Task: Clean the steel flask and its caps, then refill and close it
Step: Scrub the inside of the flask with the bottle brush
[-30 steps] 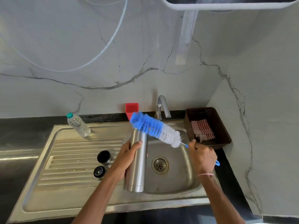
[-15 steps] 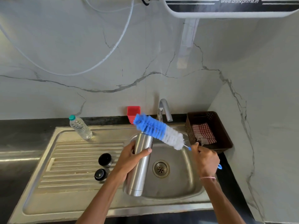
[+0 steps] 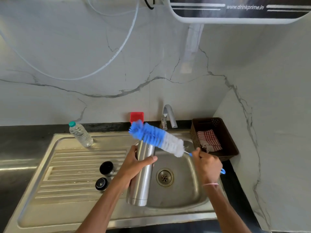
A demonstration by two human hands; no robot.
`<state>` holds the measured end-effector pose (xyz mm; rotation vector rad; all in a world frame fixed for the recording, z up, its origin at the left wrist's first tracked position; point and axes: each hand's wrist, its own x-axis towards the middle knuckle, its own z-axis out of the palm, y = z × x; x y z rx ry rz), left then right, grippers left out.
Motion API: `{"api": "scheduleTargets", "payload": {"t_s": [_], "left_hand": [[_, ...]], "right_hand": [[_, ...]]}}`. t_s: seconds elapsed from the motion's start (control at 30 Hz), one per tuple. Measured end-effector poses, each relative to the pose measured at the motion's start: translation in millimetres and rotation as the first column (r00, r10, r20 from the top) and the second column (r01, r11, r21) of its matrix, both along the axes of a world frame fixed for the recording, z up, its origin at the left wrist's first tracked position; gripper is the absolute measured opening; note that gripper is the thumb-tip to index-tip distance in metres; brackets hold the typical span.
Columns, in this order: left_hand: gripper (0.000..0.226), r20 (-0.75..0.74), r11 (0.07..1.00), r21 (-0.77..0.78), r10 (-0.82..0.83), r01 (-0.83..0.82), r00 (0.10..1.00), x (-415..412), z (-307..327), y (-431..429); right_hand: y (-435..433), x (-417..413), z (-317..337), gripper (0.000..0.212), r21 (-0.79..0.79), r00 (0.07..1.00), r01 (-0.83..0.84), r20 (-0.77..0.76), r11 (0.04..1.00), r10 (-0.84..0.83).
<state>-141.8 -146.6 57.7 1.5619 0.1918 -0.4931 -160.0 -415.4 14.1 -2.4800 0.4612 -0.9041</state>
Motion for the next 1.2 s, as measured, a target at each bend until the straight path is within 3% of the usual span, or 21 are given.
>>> {"api": "scheduleTargets", "payload": {"t_s": [0.13,0.23,0.4,0.47,0.6,0.73,0.9,1.07,1.2], "left_hand": [[0.056,0.100,0.997,0.067,-0.030,0.024,0.995,-1,-1,-13],[0.036,0.108,0.997,0.068,0.022,-0.030,0.994,0,1,-4],[0.021,0.046,0.998,-0.029,0.064,-0.063,0.997,-4,2,13],[0.025,0.058,1.000,-0.008,0.016,-0.015,0.998,-5,1,8],[0.057,0.111,0.992,0.104,-0.084,0.073,0.990,-4,1,-6],[0.054,0.125,0.995,0.090,-0.057,0.046,0.990,-1,1,1],[0.060,0.085,1.000,0.008,-0.007,0.006,0.996,-3,-1,14],[0.062,0.081,0.999,0.043,-0.024,0.020,0.996,-6,-6,-7],[0.044,0.127,0.997,0.074,-0.006,-0.004,0.992,-5,-3,-3]], "right_hand": [[38,20,7,0.053,-0.024,0.997,-0.079,0.004,0.997,0.079],[23,18,0,0.053,-0.052,0.997,-0.083,-0.009,0.995,0.082],[-8,-1,-12,0.055,0.054,0.999,0.036,-0.028,0.998,-0.035],[1,2,-8,0.055,0.028,1.000,0.005,-0.012,1.000,-0.005],[38,23,12,0.053,-0.044,0.998,-0.059,0.035,0.997,0.061],[28,19,14,0.053,-0.085,0.998,-0.057,0.024,0.995,0.059],[-7,-1,-1,0.057,0.014,0.998,0.057,-0.001,0.998,-0.057],[34,17,16,0.052,-0.081,0.997,-0.060,0.051,0.995,0.064],[29,17,15,0.052,-0.126,0.997,-0.061,0.030,0.990,0.065]]}}
